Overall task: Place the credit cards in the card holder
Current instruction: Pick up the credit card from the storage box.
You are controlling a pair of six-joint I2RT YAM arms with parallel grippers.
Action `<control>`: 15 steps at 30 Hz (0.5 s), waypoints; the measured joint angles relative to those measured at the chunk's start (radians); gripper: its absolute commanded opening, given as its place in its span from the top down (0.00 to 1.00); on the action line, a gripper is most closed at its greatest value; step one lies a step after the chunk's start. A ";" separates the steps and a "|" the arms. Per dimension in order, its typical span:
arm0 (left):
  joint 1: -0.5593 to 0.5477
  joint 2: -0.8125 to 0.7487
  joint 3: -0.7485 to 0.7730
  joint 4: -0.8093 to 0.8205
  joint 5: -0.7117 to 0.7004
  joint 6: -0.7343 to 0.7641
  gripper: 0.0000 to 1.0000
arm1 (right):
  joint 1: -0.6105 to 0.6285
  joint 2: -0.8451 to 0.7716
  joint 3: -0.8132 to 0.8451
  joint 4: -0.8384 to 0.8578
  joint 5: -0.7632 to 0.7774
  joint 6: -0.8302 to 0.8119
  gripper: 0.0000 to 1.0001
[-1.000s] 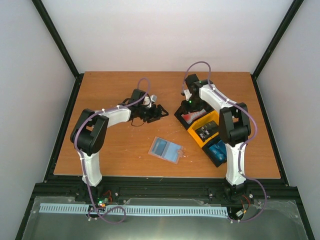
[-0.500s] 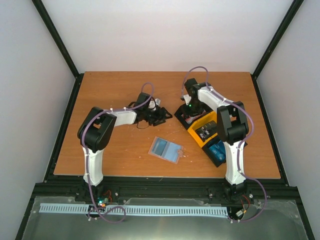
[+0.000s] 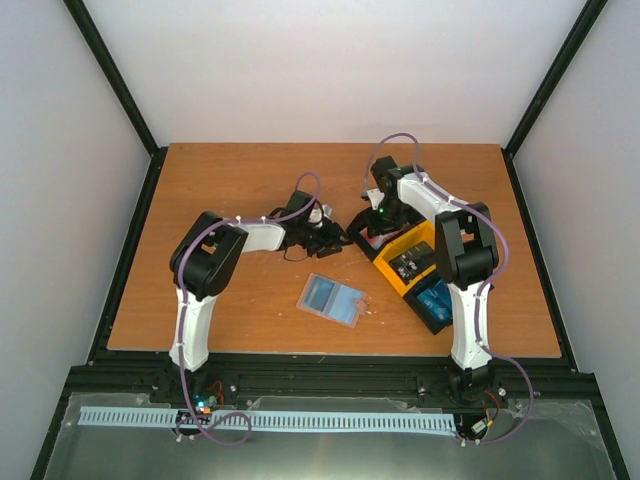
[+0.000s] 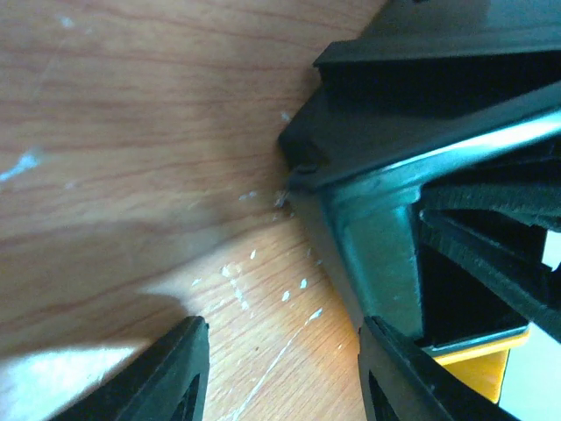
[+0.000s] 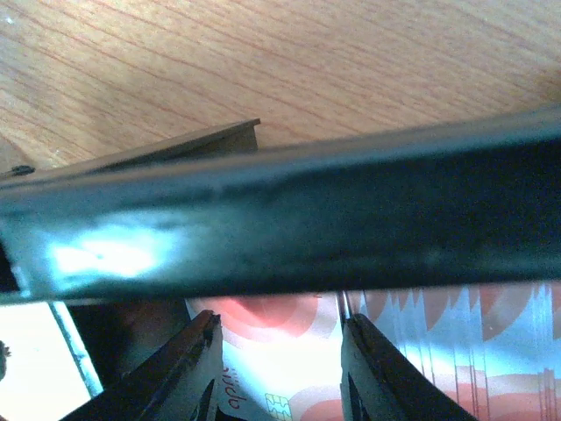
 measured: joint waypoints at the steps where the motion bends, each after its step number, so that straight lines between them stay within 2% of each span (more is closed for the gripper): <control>1: 0.000 0.007 0.008 0.000 0.003 -0.001 0.51 | -0.001 0.000 0.000 0.000 -0.006 0.000 0.63; 15: -0.011 0.058 0.087 -0.002 0.021 0.000 0.61 | -0.031 -0.037 -0.034 0.006 -0.108 0.007 0.66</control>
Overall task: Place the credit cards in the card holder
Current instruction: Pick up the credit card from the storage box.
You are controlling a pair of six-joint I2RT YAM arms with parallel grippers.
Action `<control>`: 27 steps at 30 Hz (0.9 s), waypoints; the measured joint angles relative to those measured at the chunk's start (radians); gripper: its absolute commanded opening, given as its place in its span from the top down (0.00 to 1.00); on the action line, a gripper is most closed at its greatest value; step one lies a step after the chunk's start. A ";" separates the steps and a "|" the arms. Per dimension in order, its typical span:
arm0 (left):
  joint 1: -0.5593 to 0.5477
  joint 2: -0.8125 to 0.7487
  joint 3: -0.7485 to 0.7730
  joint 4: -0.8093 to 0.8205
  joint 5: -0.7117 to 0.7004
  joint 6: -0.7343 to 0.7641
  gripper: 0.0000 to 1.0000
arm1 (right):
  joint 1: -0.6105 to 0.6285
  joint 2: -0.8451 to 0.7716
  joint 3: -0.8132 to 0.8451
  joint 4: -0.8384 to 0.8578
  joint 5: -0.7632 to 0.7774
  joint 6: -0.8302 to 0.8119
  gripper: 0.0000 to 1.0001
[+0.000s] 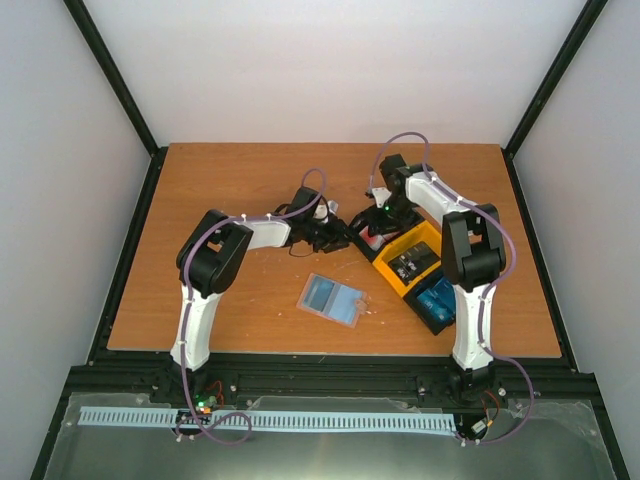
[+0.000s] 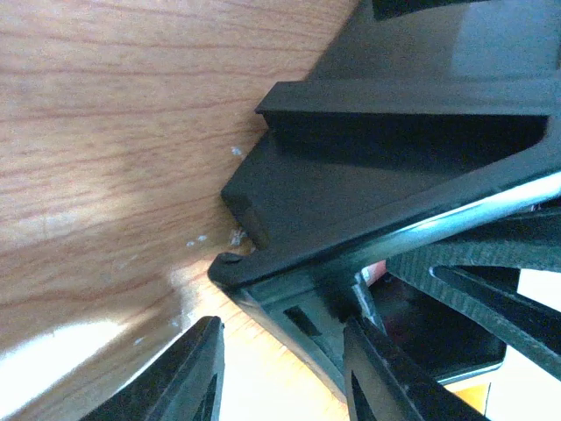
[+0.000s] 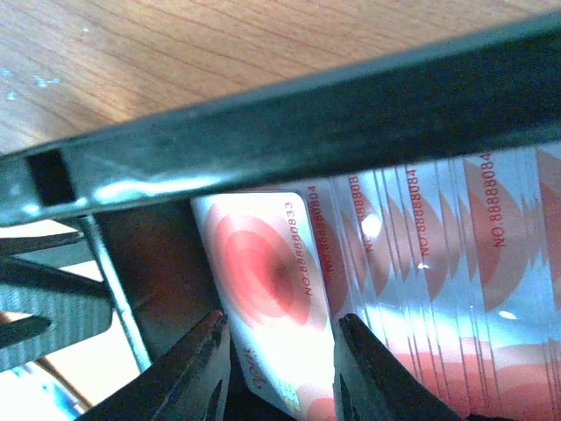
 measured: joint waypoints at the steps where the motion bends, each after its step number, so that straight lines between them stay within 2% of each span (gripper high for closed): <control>1: 0.000 0.000 0.002 0.000 0.000 0.000 0.61 | -0.003 -0.004 0.000 -0.002 -0.013 0.003 0.66; 27: 0.000 0.005 0.036 -0.036 0.002 0.032 0.63 | -0.019 -0.051 -0.027 -0.032 -0.183 0.019 0.63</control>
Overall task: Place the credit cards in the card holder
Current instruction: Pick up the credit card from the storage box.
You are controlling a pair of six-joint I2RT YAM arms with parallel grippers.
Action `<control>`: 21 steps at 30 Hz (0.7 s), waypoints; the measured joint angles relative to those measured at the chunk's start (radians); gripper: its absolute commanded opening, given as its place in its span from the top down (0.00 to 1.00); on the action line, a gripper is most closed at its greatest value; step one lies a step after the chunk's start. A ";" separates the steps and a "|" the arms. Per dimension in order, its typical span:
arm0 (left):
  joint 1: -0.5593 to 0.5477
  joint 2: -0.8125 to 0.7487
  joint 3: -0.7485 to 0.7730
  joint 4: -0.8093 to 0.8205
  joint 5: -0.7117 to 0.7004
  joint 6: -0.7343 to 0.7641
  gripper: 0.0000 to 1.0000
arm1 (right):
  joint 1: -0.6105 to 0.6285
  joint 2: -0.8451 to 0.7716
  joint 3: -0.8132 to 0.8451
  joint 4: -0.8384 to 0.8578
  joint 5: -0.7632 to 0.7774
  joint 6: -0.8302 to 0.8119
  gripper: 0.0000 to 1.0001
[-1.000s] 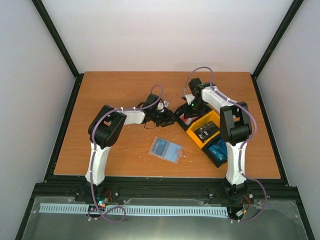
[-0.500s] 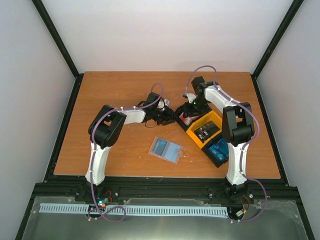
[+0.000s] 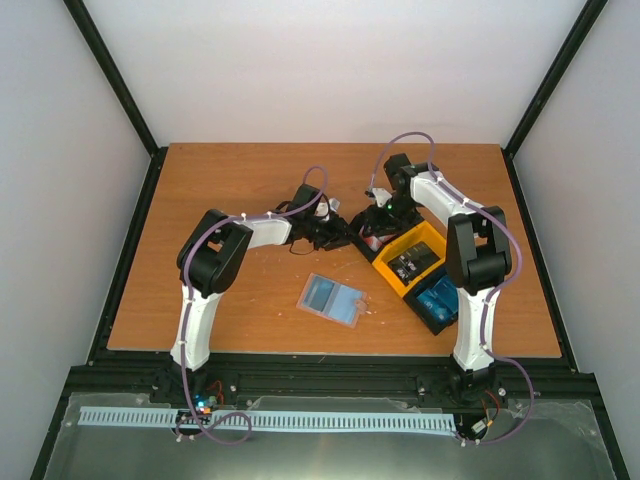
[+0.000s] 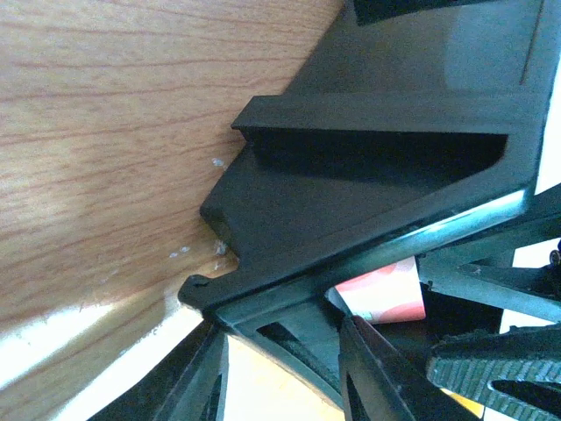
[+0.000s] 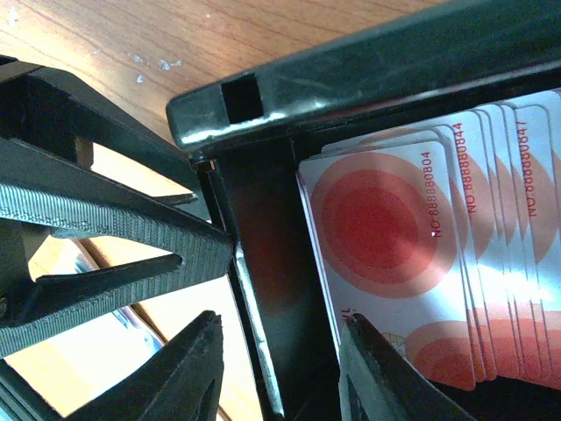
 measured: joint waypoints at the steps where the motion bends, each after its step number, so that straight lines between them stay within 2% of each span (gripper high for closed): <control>1: 0.000 0.000 0.000 -0.001 0.000 0.002 0.63 | 0.000 0.000 0.000 -0.001 -0.001 0.002 0.63; 21: -0.001 0.000 0.010 -0.022 -0.001 0.018 0.63 | 0.003 -0.002 -0.027 -0.027 -0.064 0.041 0.68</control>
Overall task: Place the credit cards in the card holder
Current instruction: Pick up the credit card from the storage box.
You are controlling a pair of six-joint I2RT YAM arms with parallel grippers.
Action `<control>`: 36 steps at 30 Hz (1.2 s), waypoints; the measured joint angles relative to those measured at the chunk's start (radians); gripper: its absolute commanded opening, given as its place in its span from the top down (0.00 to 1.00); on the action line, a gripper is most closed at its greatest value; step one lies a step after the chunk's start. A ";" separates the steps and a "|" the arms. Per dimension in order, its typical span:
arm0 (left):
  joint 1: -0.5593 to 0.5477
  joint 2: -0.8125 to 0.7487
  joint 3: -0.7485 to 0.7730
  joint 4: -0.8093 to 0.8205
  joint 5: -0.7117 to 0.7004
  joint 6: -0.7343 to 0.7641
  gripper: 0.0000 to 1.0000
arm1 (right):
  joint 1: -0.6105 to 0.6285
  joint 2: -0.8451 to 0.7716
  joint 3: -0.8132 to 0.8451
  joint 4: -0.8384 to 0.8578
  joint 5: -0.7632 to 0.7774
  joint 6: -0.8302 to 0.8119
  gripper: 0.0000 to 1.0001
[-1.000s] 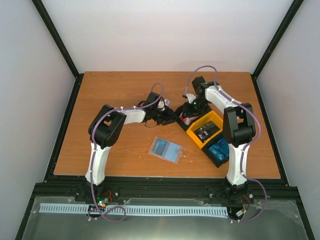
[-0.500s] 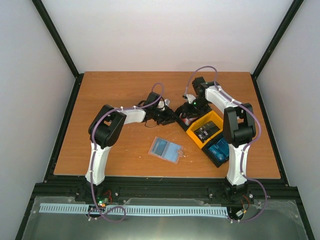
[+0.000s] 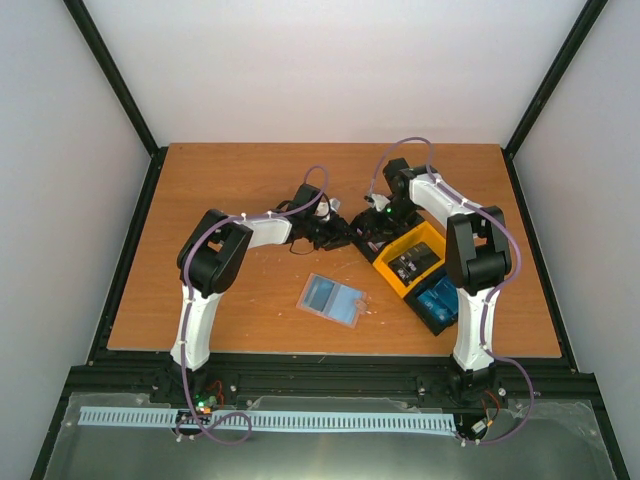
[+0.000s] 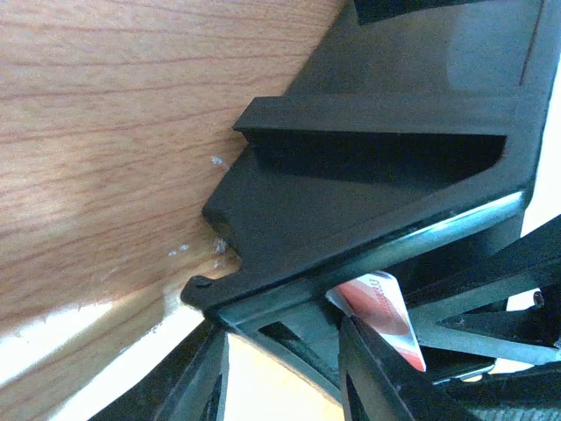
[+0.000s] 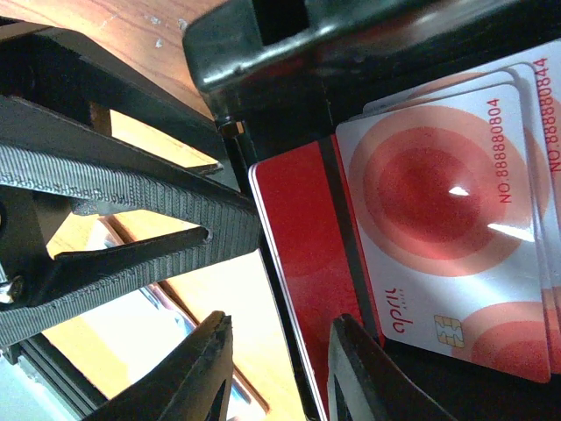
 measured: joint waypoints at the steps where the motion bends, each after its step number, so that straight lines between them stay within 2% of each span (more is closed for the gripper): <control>1: 0.000 0.000 0.000 0.000 0.000 0.000 0.63 | 0.000 0.000 0.000 0.000 0.001 0.000 0.68; 11: 0.000 0.003 0.005 -0.002 0.000 0.001 0.63 | 0.005 0.039 0.045 -0.008 0.030 -0.038 0.75; 16: 0.000 0.003 0.006 -0.005 -0.001 0.006 0.63 | 0.010 0.081 0.078 -0.013 0.039 -0.054 0.93; 18: 0.000 0.003 0.007 -0.006 -0.002 0.007 0.63 | 0.016 0.082 0.090 -0.019 0.051 -0.059 0.97; 25: 0.001 0.003 0.011 -0.018 -0.001 0.010 0.62 | 0.007 0.066 0.109 0.000 0.134 -0.056 0.97; 36: 0.000 -0.001 0.012 -0.030 -0.013 0.055 0.52 | 0.010 -0.071 0.090 0.021 0.185 -0.018 0.97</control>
